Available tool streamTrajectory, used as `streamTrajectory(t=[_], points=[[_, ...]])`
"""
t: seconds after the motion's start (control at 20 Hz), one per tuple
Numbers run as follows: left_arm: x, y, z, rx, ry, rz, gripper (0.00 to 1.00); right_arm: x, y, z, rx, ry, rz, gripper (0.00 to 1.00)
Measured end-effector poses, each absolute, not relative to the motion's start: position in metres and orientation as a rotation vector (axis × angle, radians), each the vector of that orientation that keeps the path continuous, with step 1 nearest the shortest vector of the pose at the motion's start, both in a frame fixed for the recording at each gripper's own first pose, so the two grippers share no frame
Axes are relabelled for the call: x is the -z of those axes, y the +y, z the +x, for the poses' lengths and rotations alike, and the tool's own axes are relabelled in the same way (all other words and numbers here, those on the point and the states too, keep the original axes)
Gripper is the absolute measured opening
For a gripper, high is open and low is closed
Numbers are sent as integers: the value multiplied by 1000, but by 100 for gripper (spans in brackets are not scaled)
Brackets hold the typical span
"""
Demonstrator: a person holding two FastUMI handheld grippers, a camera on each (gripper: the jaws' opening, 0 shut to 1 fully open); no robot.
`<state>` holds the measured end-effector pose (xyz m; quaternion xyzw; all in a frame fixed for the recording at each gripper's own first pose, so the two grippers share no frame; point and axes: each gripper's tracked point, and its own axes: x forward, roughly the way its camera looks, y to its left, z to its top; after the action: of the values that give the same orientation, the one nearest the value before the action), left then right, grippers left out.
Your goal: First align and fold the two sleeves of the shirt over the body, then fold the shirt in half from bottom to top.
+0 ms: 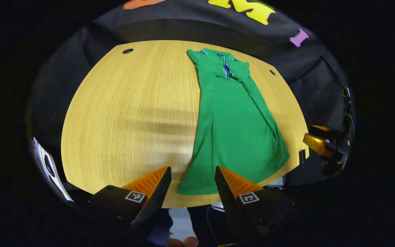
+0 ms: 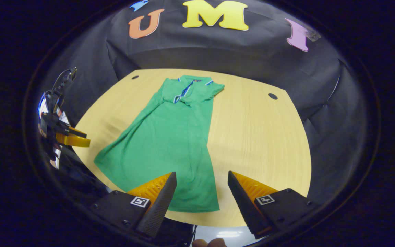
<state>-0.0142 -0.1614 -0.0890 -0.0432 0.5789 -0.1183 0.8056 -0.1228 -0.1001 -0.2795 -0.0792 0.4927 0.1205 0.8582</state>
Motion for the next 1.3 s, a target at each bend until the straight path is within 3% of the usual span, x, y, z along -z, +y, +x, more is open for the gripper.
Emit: streamTrajectory(t=[0.05, 0.1, 0.5, 1.1, 1.15, 1.2, 1.3], points=[[92, -163, -21, 267, 1252, -87, 84, 285, -105, -131, -260, 1050, -180, 91], [96, -166, -29, 284, 1262, -85, 84, 293, -111, -140, -261, 1071, -192, 96], [130, -161, -49, 377, 1238, 0, 84, 338, -137, -179, -217, 1216, -154, 96], [159, -139, -34, 249, 1376, -17, 84, 378, -136, -167, -209, 1286, -165, 96], [158, -139, -32, 246, 1381, 9, 96, 382, -136, -167, -210, 1293, -168, 96], [157, -139, -30, 242, 1387, 38, 84, 386, -135, -168, -213, 1307, -166, 96], [155, -138, -25, 224, 1391, 98, 84, 386, -133, -164, -210, 1295, -164, 96]])
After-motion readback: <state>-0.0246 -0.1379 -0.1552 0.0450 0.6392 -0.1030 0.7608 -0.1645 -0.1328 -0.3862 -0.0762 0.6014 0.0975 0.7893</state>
